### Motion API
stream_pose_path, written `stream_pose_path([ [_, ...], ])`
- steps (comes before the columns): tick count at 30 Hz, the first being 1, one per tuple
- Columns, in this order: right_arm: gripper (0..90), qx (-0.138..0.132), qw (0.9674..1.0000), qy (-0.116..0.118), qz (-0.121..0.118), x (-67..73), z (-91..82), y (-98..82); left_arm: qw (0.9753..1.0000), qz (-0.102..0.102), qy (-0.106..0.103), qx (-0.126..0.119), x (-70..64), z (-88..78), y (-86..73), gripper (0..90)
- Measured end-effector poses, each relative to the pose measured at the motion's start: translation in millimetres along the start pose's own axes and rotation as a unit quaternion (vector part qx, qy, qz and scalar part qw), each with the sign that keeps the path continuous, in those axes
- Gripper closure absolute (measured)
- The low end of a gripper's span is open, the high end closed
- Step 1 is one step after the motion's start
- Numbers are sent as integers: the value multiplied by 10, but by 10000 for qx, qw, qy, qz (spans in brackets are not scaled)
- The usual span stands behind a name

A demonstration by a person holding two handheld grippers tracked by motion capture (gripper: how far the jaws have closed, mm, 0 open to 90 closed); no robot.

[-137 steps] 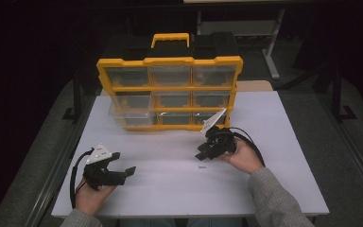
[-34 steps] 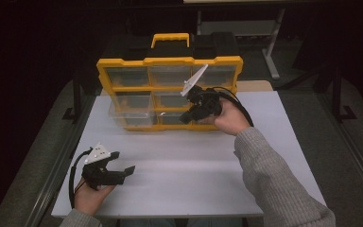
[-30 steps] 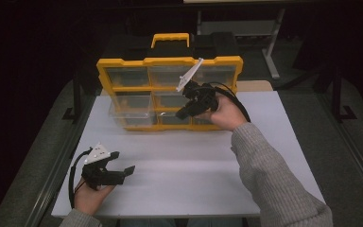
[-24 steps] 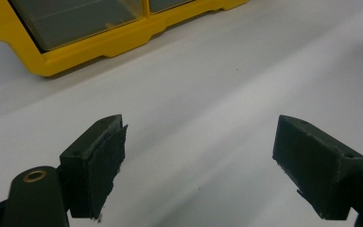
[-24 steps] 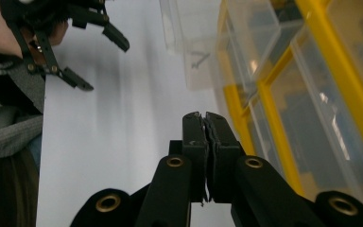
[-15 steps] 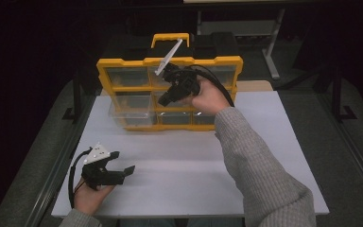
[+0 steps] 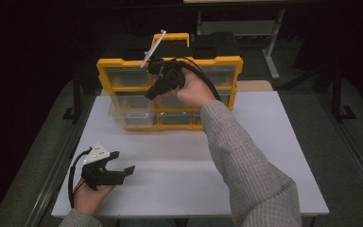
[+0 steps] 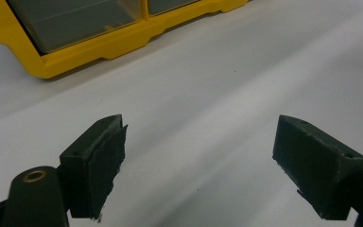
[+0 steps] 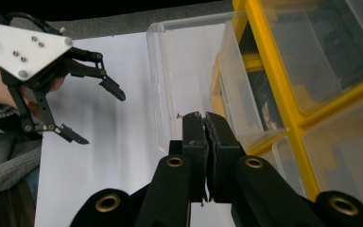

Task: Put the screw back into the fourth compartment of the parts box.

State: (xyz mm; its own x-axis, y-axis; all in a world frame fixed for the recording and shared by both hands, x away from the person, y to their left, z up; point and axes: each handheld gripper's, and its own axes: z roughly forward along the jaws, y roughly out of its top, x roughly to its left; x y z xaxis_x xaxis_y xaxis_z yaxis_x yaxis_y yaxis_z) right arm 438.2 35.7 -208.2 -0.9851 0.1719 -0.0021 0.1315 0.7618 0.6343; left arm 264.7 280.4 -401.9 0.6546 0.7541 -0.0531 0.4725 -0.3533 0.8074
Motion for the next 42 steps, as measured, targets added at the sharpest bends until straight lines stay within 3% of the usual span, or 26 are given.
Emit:
stream_pose_path([
  [13,861,-7,10000,54,-58,-8,315,272,10000,55,-20,33,1,-7,4,172],
  [29,860,108,9996,144,223,-103,657,153,10000,9,-11,-39,-9,-3,4,171],
  [36,861,113,9994,190,267,-110,719,111,10000,52,-16,-37,-16,4,5,172],
  [42,860,110,9992,207,320,-118,756,62,9999,-42,-10,-100,-22,9,3,170],
])
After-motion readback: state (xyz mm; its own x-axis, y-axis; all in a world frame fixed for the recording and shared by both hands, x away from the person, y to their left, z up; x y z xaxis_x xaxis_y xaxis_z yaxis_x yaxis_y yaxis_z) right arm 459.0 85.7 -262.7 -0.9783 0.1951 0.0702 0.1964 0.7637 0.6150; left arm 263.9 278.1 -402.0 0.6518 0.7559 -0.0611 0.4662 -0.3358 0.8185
